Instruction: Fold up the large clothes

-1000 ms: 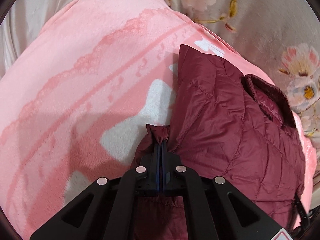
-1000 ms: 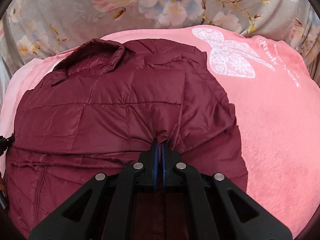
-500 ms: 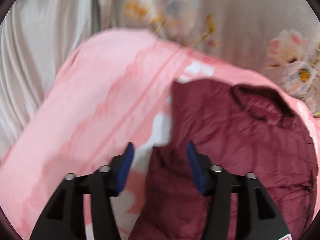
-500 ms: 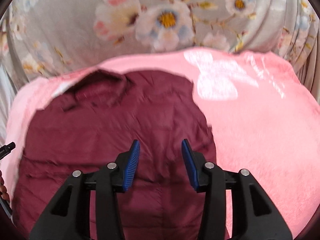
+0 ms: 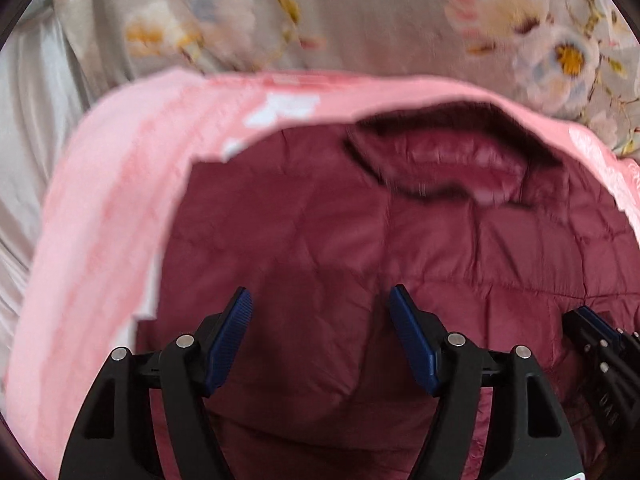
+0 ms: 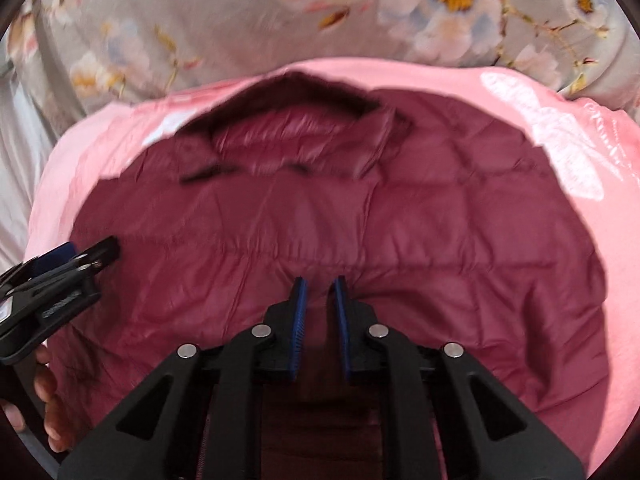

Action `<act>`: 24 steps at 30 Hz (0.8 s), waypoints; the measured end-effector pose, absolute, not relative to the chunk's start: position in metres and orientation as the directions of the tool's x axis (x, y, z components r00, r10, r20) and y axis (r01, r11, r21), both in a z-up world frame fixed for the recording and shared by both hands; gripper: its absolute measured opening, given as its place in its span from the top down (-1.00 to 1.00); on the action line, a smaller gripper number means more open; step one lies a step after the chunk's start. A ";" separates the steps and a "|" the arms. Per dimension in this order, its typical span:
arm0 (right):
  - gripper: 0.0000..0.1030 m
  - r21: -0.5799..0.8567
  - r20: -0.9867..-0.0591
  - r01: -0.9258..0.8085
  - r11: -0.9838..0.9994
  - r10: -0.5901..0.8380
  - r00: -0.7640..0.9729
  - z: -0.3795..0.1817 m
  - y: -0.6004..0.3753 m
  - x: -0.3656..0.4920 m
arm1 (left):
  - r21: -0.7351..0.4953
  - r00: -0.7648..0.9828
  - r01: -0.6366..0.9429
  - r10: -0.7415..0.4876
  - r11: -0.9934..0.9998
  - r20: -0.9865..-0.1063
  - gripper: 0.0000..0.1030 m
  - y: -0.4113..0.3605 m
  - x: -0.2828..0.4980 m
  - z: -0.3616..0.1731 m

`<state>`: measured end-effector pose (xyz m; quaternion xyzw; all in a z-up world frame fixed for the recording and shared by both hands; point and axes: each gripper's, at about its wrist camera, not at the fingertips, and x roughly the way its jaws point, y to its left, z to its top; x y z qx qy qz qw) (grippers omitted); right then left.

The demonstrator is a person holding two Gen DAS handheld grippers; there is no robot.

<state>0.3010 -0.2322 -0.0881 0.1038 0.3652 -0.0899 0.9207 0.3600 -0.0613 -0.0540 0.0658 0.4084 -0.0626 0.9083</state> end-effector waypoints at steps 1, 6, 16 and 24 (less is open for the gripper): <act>0.74 0.123 -0.692 0.241 0.963 -0.090 0.716 -0.090 -0.231 0.299 | 0.070 0.657 0.167 -0.058 0.983 -0.752 -0.35 -0.062 0.361 -0.062; 0.75 0.152 -0.687 0.240 0.959 -0.072 0.723 -0.095 -0.234 0.298 | 0.079 0.679 0.163 -0.054 0.983 -0.732 -0.40 -0.061 0.356 -0.076; 0.74 0.141 -0.681 0.248 0.958 -0.087 0.727 -0.095 -0.232 0.295 | 0.096 0.688 0.143 -0.029 0.985 -0.725 -0.56 -0.060 0.355 -0.079; 0.74 0.156 -0.681 0.248 0.956 -0.077 0.728 -0.095 -0.234 0.295 | 0.106 0.689 0.135 -0.016 0.985 -0.725 -0.62 -0.060 0.355 -0.079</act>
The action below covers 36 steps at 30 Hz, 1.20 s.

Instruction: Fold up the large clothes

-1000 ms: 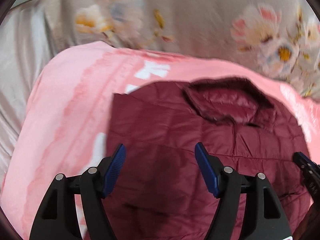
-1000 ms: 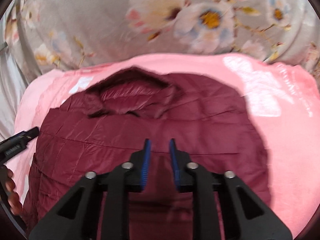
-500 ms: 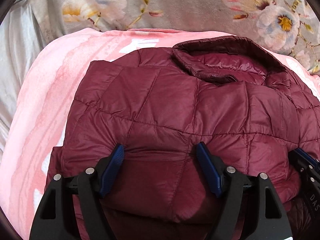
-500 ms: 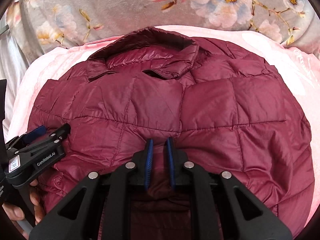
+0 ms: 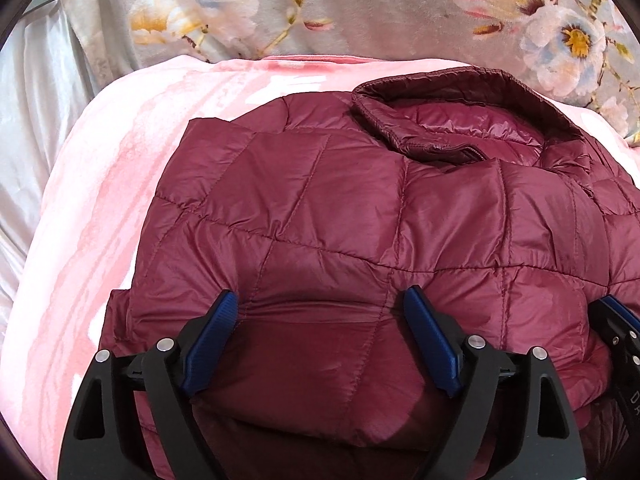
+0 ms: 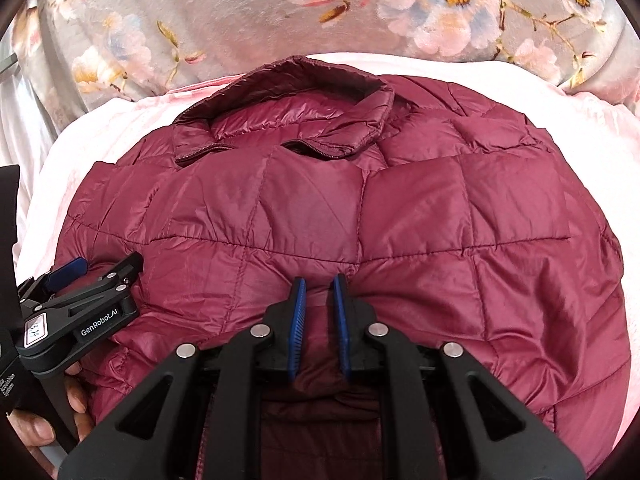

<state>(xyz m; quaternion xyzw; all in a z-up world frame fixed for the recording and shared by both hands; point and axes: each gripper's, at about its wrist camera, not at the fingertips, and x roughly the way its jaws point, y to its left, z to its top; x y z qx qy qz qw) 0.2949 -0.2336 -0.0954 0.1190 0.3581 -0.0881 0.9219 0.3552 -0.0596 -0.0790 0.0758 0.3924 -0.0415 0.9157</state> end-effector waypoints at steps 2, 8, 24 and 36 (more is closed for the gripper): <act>0.74 0.162 -0.681 0.249 0.955 -0.074 0.729 -0.095 -0.235 0.295 | 0.109 0.688 0.129 -0.010 0.986 -0.726 -0.66 -0.060 0.356 -0.079; 0.74 0.170 -0.686 0.250 0.953 -0.068 0.725 -0.096 -0.236 0.295 | 0.112 0.688 0.126 -0.005 0.986 -0.726 -0.67 -0.060 0.356 -0.080; 0.05 0.175 -0.649 0.456 0.873 -0.246 0.720 -0.061 -0.315 0.231 | -0.116 0.629 0.148 -0.184 0.982 -0.755 -0.67 0.000 0.364 -0.041; -0.15 0.594 -0.557 0.237 0.768 0.180 0.811 -0.056 -0.321 0.343 | -0.509 0.462 0.164 -0.522 0.845 -0.717 -0.65 -0.047 0.451 -0.028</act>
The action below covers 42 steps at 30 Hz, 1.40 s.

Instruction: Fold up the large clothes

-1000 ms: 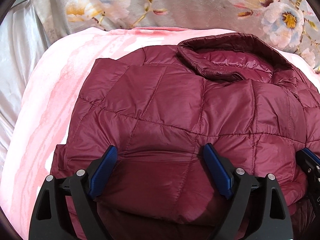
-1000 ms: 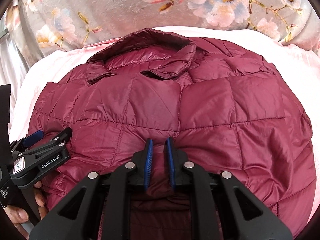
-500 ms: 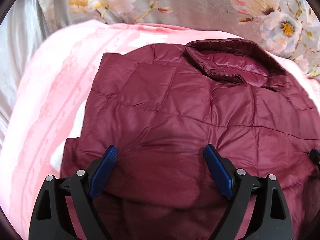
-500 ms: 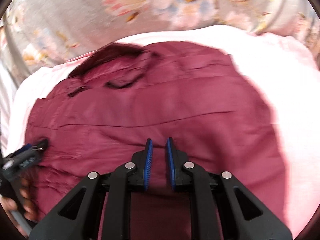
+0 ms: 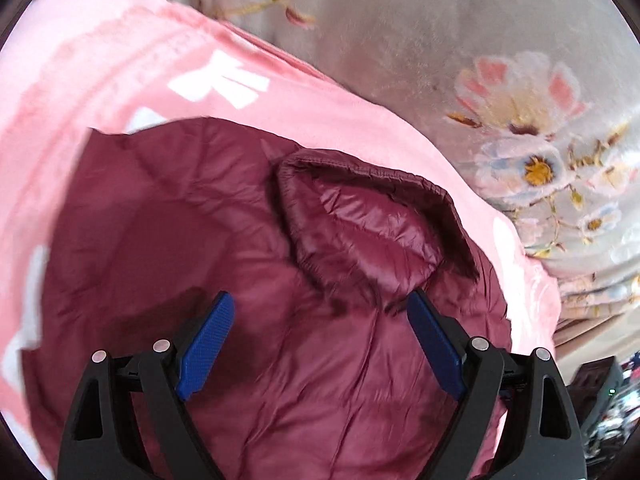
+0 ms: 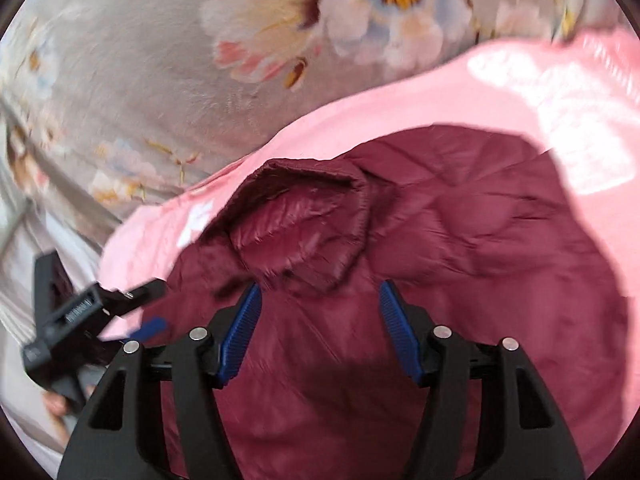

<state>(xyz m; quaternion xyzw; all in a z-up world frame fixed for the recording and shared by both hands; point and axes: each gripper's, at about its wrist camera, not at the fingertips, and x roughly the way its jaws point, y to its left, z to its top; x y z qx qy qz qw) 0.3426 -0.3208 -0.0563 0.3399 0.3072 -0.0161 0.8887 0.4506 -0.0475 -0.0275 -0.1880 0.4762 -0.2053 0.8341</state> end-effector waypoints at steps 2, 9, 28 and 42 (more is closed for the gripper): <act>-0.13 0.653 -0.545 0.252 0.714 0.212 0.811 -0.067 -0.326 0.355 | -0.537 0.432 0.137 -0.538 0.832 -0.724 -0.63 -0.053 0.465 -0.038; 0.70 0.712 -0.572 0.298 0.636 0.281 0.770 -0.096 -0.327 0.382 | -0.556 0.365 0.120 -0.557 0.823 -0.746 0.43 -0.067 0.489 -0.057; 0.82 0.257 -0.683 0.268 0.929 -0.023 0.730 -0.100 -0.286 0.373 | -0.133 0.604 0.341 -0.326 0.930 -0.727 0.66 -0.091 0.439 -0.075; 0.71 0.326 -0.690 0.281 0.903 0.024 0.723 -0.092 -0.302 0.352 | -0.163 0.590 0.348 -0.351 0.923 -0.727 0.61 -0.078 0.434 -0.070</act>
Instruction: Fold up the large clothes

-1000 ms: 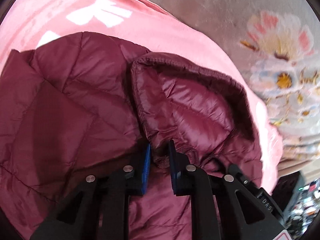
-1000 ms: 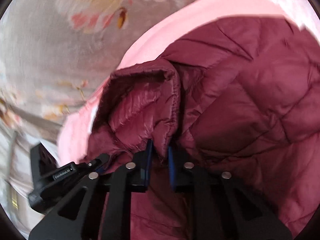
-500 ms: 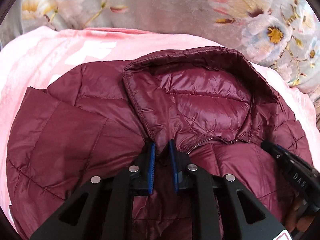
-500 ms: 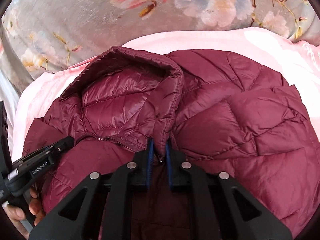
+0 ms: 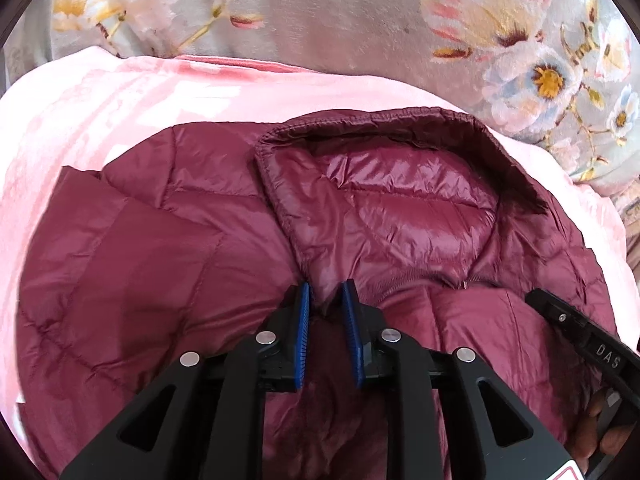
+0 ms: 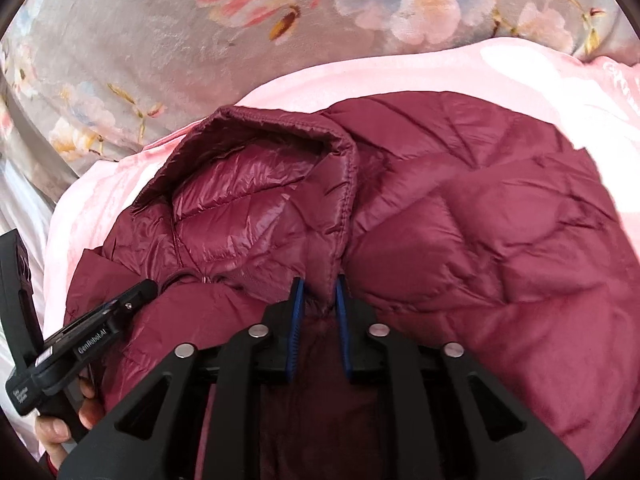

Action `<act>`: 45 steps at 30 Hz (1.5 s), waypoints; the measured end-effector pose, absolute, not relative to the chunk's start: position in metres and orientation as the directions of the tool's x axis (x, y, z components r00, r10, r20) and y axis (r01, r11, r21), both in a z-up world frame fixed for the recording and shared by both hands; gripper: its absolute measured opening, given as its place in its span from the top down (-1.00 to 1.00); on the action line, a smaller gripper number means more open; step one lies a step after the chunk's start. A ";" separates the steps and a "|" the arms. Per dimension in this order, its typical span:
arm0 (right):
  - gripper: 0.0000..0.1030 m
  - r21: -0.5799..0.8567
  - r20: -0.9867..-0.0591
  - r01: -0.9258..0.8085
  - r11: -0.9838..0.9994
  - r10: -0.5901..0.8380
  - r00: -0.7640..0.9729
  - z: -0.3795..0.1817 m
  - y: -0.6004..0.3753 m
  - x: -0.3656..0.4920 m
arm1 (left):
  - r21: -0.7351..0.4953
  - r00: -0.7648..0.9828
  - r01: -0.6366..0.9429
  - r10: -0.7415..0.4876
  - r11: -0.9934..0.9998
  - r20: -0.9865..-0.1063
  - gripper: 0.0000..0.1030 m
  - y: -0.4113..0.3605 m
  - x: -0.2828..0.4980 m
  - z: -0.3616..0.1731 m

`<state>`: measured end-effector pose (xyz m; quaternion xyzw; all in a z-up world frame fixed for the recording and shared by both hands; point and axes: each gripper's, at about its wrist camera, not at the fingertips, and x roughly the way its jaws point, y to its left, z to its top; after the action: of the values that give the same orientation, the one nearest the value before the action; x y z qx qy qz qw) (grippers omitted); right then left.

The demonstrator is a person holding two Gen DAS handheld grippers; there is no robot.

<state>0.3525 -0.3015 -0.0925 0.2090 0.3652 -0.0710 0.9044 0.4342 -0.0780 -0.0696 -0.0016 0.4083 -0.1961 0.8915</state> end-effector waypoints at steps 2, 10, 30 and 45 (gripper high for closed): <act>0.69 0.314 -0.690 0.297 0.902 0.001 0.724 -0.083 -0.307 0.341 | -0.106 0.600 0.360 -0.317 0.927 -0.735 0.61 -0.071 0.429 -0.059; 0.64 0.288 -0.603 0.299 0.910 -0.070 0.795 -0.026 -0.324 0.381 | -0.071 0.697 0.291 -0.263 0.954 -0.667 0.56 -0.060 0.467 0.016; 0.72 0.155 -0.693 0.240 0.958 -0.068 0.718 -0.082 -0.313 0.455 | -0.130 0.589 0.294 -0.287 0.947 -0.756 0.56 -0.105 0.531 -0.066; 0.70 0.012 -0.691 0.257 0.966 -0.177 0.701 -0.083 -0.295 0.461 | -0.009 0.661 0.295 -0.210 0.956 -0.720 0.55 -0.116 0.523 -0.075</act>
<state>0.4613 -0.2952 -0.0826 0.0540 0.3685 -0.1180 0.9205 0.5227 -0.1164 -0.0753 0.0544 0.3875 -0.1388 0.9098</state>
